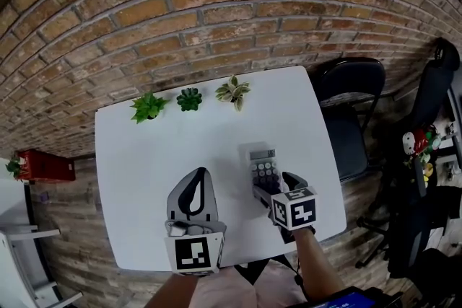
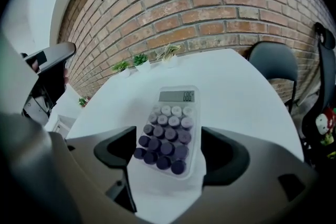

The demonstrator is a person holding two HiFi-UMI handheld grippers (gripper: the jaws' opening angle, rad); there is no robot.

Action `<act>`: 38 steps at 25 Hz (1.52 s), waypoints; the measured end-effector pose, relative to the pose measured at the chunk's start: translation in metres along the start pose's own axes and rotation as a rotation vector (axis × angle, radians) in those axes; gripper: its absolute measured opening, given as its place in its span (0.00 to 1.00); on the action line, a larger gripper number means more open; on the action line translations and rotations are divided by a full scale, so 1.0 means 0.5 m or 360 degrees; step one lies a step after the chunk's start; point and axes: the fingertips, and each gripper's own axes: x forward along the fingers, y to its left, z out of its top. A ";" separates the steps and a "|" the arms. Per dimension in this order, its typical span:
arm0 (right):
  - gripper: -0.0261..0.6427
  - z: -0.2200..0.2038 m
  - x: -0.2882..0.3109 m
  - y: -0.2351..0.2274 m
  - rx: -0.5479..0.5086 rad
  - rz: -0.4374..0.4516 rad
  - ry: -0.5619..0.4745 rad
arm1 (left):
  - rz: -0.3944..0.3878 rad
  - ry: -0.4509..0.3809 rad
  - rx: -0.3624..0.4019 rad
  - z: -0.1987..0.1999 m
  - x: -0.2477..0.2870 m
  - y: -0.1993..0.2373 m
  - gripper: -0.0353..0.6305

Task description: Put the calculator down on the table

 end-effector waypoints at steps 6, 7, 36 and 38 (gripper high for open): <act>0.62 0.052 -0.052 0.025 -0.0031 0.0036 -0.0152 | 0.0009 -0.0064 0.0054 0.041 -0.022 -0.005 0.07; 0.62 0.072 -0.070 0.035 -0.0040 0.0050 -0.0208 | 0.0012 -0.0080 0.0071 0.054 -0.028 -0.003 0.07; 0.04 0.336 -0.468 0.221 -0.0468 -0.0037 -0.1337 | -0.0109 -0.0582 0.0088 0.340 -0.141 -0.052 0.07; 0.04 0.334 -0.469 0.225 -0.0467 -0.0035 -0.1339 | -0.0113 -0.0579 0.0087 0.337 -0.143 -0.053 0.07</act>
